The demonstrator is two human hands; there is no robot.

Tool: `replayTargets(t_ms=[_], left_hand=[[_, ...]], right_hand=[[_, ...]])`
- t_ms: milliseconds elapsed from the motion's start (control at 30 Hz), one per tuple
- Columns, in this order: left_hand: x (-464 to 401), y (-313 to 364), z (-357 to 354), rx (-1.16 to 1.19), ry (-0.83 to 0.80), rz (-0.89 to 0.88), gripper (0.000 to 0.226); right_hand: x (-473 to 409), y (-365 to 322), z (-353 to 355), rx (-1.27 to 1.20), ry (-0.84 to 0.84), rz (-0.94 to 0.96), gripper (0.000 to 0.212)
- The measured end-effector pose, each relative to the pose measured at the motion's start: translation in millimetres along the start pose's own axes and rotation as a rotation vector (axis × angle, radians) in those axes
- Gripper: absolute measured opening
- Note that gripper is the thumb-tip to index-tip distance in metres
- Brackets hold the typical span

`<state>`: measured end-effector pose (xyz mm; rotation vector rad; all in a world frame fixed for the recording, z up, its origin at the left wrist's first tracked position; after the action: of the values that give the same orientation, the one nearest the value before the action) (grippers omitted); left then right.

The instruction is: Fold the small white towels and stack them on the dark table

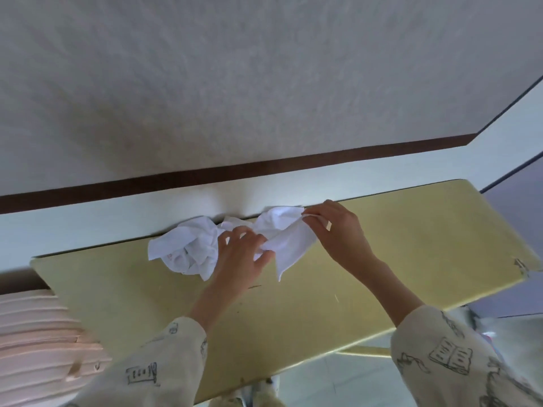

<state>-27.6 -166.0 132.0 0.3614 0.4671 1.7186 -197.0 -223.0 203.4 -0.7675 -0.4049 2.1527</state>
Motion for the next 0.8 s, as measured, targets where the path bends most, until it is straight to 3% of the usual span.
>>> replayTargets(t_ms=[100,233,533,700,800], left_hand=[[6.2,-15.1,16.2,-0.038,-0.006,0.022,0.047],[6.0,-28.0,44.2,-0.073,-0.007,0.068,0.025],[8.8,-9.1,79.3,0.109,0.037,0.188,0.018],[42.1,-1.6,73.4,0.205,0.068,0.226,0.011],[66.6,-6.9,43.7,0.217,-0.021,0.297,0.006]], right_hand=[[6.4,9.1,16.3,0.046,0.028,-0.034,0.011],[8.7,19.2,28.1,0.097,0.042,-0.044,0.009],[4.5,35.1,55.4,0.048,0.017,-0.027,0.011],[35.2,44.7,55.1,-0.054,-0.068,0.012,0.012],[70.3,60.8,41.9,-0.062,-0.176,-0.025,0.011]])
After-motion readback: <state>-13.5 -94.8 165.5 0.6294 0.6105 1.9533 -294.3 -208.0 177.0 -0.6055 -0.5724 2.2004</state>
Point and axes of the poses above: each hand's wrist, its own x-axis away from the middle knuckle, its own z-axis out of the back of the hand, y = z × x, the point moved 4 cm from there along -x, towards the middle knuckle, and after that the axes turned 12 degrees about z, right-handed, at the moved point
